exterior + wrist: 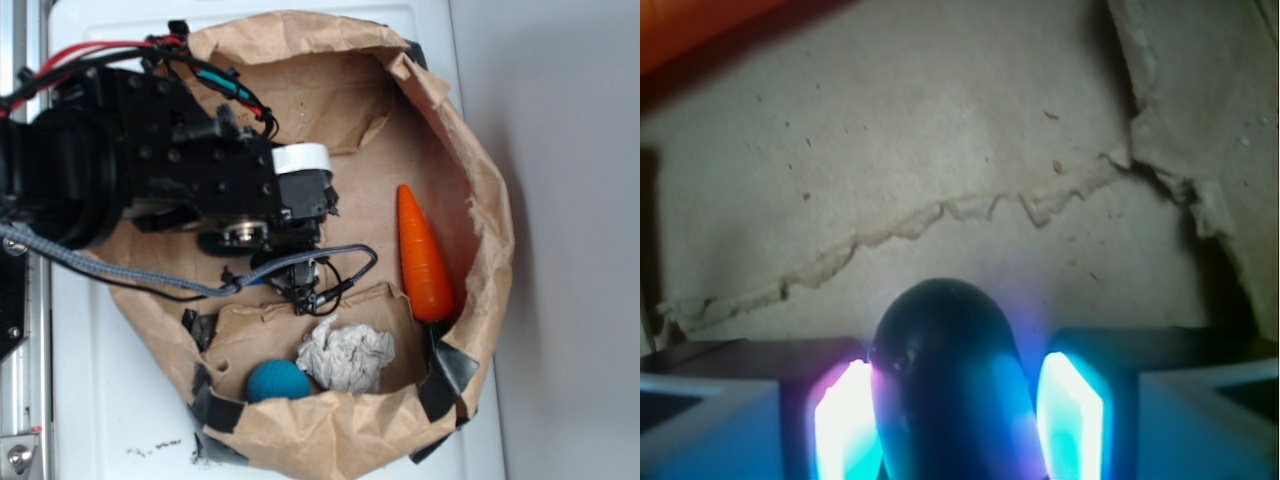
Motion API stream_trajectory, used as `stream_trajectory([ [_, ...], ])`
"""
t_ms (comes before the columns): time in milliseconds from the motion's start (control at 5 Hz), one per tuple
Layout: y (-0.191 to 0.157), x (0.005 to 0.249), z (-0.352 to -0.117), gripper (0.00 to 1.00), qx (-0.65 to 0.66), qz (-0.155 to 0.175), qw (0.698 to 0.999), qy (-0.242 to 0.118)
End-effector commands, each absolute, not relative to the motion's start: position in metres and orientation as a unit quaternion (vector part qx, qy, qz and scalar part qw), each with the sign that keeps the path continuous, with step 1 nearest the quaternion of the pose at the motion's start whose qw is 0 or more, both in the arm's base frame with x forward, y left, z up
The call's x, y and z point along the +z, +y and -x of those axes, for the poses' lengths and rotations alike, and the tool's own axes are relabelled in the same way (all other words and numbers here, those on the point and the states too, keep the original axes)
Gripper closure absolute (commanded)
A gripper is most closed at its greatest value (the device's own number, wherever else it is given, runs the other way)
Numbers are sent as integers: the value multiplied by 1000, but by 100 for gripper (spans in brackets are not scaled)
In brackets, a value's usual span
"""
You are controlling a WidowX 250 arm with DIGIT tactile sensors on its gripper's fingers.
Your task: Grab the plastic pickle.
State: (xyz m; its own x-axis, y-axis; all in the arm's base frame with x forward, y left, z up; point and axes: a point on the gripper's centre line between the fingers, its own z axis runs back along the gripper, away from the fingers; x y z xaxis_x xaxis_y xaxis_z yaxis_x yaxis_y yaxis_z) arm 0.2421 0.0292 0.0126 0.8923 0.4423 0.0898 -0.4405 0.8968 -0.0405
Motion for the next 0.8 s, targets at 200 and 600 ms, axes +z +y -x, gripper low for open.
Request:
stream_trajectory([
  [200,35,75,-235,100,173,6,983,-59],
  [600,29,145,-242,100,129,-20,990,-57],
])
